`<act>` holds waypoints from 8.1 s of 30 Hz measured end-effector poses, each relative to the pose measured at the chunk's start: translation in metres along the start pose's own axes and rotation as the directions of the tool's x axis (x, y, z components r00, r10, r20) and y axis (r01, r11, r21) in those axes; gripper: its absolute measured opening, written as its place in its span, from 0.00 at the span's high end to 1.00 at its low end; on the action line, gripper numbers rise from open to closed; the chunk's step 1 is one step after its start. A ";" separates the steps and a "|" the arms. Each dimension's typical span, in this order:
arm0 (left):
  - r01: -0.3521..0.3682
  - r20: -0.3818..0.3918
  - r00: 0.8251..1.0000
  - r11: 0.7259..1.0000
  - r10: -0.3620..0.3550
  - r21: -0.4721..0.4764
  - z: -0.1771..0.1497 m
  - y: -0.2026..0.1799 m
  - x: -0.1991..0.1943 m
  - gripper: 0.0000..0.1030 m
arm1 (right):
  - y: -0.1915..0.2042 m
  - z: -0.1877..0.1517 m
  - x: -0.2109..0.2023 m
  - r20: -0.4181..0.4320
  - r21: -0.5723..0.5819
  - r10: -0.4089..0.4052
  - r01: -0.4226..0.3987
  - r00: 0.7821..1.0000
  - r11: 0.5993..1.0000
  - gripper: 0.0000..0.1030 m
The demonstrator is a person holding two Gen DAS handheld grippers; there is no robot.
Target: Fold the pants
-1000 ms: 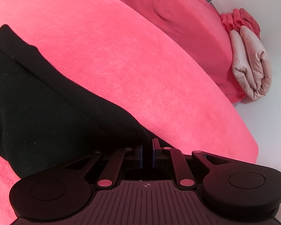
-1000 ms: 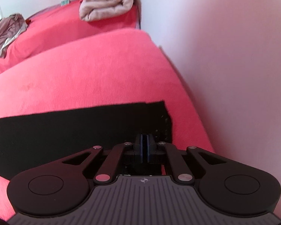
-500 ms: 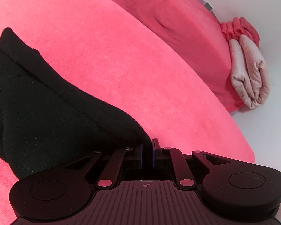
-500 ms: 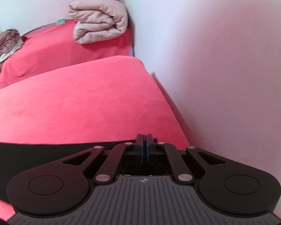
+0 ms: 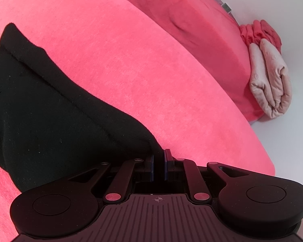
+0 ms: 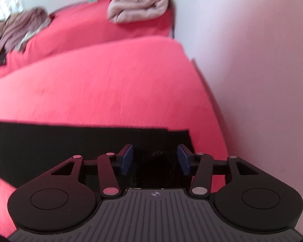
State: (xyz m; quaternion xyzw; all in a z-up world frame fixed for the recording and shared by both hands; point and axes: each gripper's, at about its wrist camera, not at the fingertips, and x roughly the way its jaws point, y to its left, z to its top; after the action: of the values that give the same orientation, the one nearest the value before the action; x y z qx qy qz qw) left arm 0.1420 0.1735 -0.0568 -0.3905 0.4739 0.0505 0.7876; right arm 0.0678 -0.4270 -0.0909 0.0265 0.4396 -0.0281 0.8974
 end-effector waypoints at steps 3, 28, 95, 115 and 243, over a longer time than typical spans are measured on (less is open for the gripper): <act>-0.008 -0.003 1.000 1.000 0.008 0.008 0.002 -0.004 0.003 0.31 | 0.013 -0.003 0.006 -0.030 -0.079 -0.019 0.017 0.999 0.997 0.48; -0.002 0.011 1.000 1.000 0.002 -0.002 -0.002 -0.006 0.008 0.31 | 0.006 -0.019 -0.015 0.122 0.007 -0.184 0.185 0.975 0.983 0.96; 0.083 0.076 0.993 0.996 -0.086 0.038 0.045 0.198 -0.103 0.09 | 0.439 -0.033 -0.015 -0.122 -0.005 0.699 -0.704 0.705 0.710 0.63; 0.082 0.000 0.996 0.952 -0.085 0.293 0.098 0.165 -0.087 0.00 | 0.390 -0.066 -0.073 -0.140 -0.120 0.597 -0.612 0.790 0.781 0.33; -0.157 0.042 0.983 0.697 0.180 0.700 -0.105 -0.089 0.018 0.00 | -0.034 -0.036 -0.084 0.168 0.663 -0.004 -0.110 0.986 0.740 0.41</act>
State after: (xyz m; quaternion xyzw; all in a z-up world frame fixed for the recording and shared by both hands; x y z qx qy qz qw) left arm 0.1172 0.0369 -0.0459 -0.0188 0.5030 -0.0667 0.8615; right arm -0.0147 -0.4565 -0.0476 0.3572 0.3265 -0.1603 0.8603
